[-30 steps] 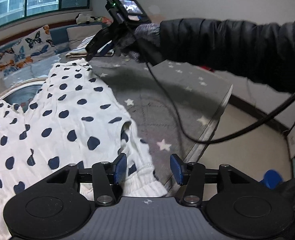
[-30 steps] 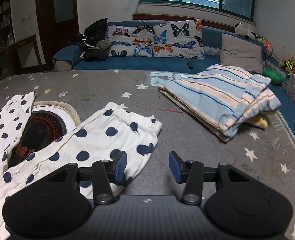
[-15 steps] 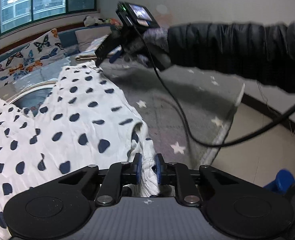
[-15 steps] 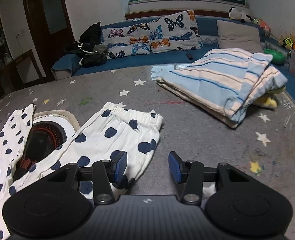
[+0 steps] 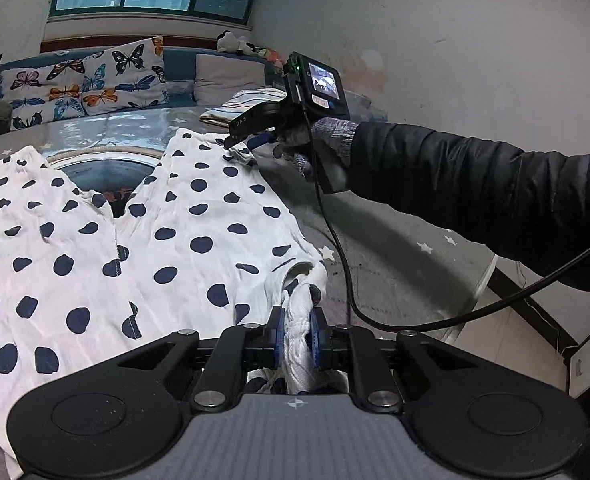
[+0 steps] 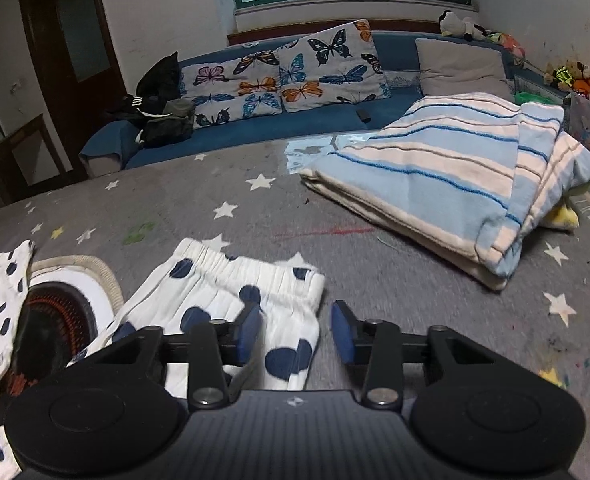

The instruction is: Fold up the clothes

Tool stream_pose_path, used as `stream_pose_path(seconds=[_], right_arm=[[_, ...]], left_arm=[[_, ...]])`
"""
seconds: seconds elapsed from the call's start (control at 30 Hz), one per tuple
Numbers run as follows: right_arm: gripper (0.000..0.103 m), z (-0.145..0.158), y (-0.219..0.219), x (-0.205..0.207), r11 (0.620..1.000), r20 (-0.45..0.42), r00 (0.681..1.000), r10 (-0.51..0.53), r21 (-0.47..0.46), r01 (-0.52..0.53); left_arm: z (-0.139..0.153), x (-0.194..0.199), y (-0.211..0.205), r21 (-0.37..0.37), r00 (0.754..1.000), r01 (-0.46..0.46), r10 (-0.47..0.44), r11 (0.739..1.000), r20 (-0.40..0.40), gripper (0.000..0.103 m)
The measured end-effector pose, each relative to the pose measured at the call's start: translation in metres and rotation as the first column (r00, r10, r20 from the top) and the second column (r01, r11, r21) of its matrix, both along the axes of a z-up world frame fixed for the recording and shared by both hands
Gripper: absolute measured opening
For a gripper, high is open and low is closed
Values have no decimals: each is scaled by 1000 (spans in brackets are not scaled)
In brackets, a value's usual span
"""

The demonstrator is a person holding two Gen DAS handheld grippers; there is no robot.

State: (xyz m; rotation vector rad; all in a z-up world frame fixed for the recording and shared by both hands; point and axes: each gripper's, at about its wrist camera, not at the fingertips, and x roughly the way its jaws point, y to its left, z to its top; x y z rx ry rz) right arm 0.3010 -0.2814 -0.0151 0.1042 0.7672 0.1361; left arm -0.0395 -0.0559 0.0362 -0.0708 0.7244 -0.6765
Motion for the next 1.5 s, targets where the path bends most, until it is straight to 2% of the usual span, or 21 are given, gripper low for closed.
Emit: stream_pose_path(seconds=[0.1, 0.13, 0.23, 0.37, 0.53, 0.77, 0.97, 1.13, 1.37, 1.5], right_arm=[[22, 0, 1, 3, 1000, -2, 1000, 3, -7, -3], [14, 0, 1, 3, 1000, -2, 1000, 0, -8, 0], [7, 2, 0, 3, 1000, 2, 1000, -26, -9, 26], [5, 9, 0, 2, 998, 9, 998, -58, 0, 58], [5, 36, 11, 0, 999, 34, 998, -51, -4, 52], [4, 83, 58, 2, 1000, 81, 997, -3, -22, 5], [4, 110, 124, 12, 998, 104, 993, 54, -46, -50], [4, 119, 194, 22, 992, 123, 985, 121, -62, -114], [4, 109, 287, 33, 973, 115, 969, 221, -94, -211], [4, 90, 338, 36, 955, 88, 956, 281, -127, -269]], left_arm=[[-1, 1, 3, -12, 1000, -1, 1, 1000, -5, 14], [-1, 1, 3, -16, 1000, -1, 1, 1000, -6, 14], [-1, -1, 5, -25, 1000, -5, 5, 1000, -8, 14], [1, -6, 12, -42, 1000, -18, 18, 999, -1, 14], [4, -17, 29, -75, 998, -54, 55, 996, 12, 12], [9, -39, 65, -142, 989, -144, 149, 979, 22, 11], [14, -63, 106, -218, 965, -249, 260, 944, 22, 11], [14, -80, 140, -267, 935, -341, 354, 902, 0, 11], [4, -98, 173, -302, 893, -441, 446, 845, -59, 11], [-3, -107, 183, -311, 871, -487, 481, 816, -103, 11]])
